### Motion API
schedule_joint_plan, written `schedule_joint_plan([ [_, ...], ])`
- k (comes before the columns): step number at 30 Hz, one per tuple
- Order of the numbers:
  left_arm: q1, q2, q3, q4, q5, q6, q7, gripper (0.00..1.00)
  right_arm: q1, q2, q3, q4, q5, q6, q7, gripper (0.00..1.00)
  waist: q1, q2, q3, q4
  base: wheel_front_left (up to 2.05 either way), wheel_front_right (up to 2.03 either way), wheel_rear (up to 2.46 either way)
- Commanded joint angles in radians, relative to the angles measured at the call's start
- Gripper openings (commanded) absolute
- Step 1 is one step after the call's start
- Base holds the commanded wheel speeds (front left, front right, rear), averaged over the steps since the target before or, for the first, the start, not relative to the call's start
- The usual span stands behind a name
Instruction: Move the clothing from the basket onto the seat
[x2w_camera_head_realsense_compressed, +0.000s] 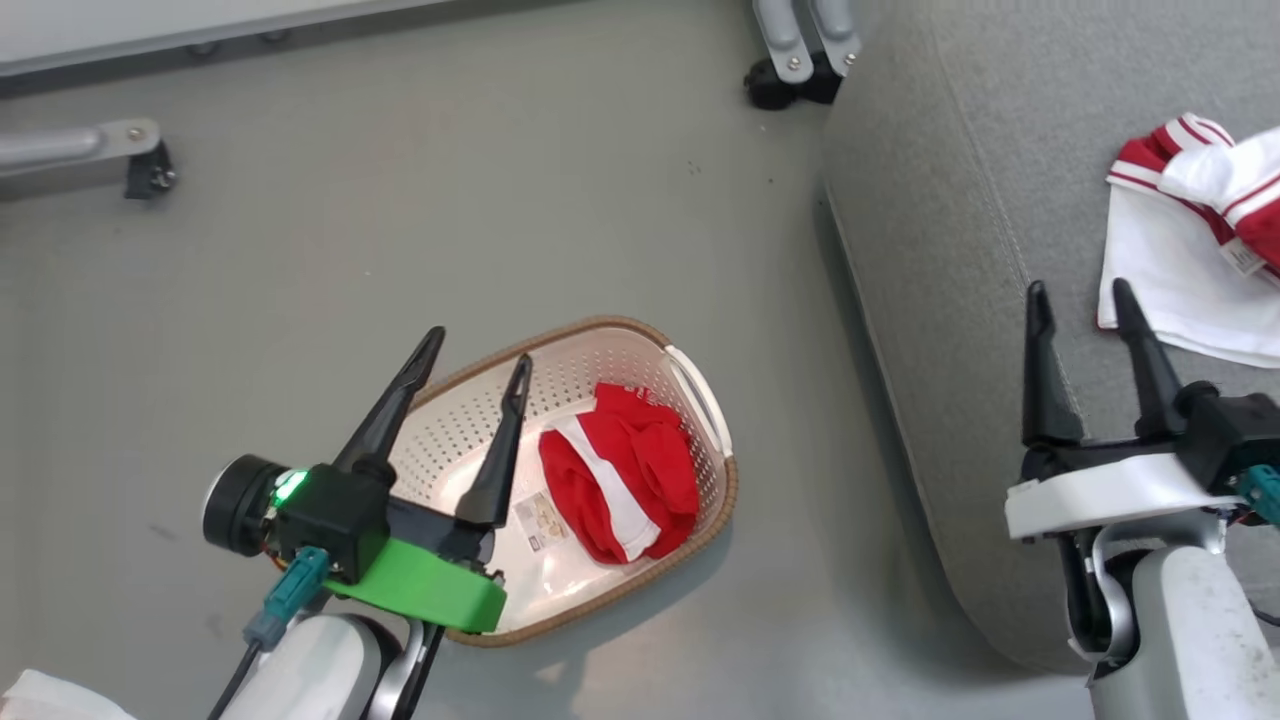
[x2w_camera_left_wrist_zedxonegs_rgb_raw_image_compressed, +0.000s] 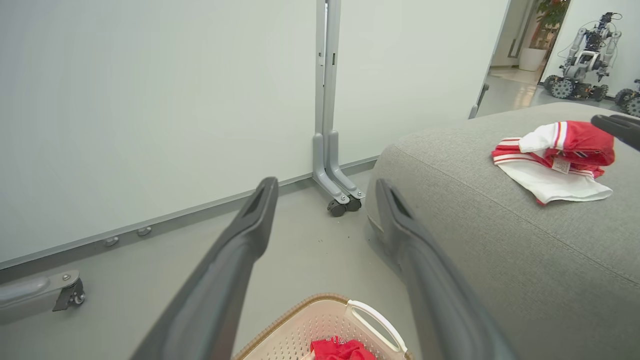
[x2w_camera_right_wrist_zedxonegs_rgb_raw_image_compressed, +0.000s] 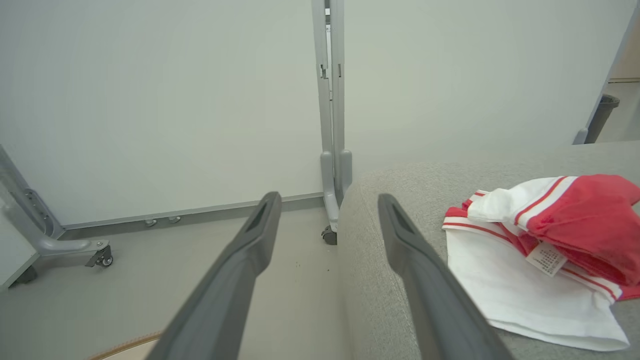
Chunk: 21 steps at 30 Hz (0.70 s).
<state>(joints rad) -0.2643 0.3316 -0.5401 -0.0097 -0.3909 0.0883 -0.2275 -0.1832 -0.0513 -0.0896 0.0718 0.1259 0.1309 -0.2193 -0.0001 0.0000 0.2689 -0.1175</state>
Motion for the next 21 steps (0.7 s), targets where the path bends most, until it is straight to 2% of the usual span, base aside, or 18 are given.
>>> schedule_joint_plan([
  [1, 0.021, 0.000, 0.012, 0.013, -0.014, 0.009, -0.010, 1.00, 0.023, 0.000, 0.013, -0.017, 0.001, 0.000, 0.011, 1.00, 0.0001, 0.0000, -0.056, 0.056, 0.00, 0.00, 0.00],
  [14, 0.109, 0.008, 0.145, 0.091, -0.036, 0.064, -0.037, 1.00, 0.110, 0.000, 0.077, -0.082, 0.008, 0.000, 0.067, 1.00, 0.0001, 0.0000, -0.157, 0.130, 0.00, 0.00, 0.00],
  [21, 0.177, 0.016, 0.212, 0.089, -0.026, 0.054, -0.038, 1.00, 0.163, 0.000, 0.085, -0.097, 0.010, 0.000, 0.094, 1.00, 0.0001, 0.0000, -0.209, 0.132, 0.00, 0.00, 0.00],
])
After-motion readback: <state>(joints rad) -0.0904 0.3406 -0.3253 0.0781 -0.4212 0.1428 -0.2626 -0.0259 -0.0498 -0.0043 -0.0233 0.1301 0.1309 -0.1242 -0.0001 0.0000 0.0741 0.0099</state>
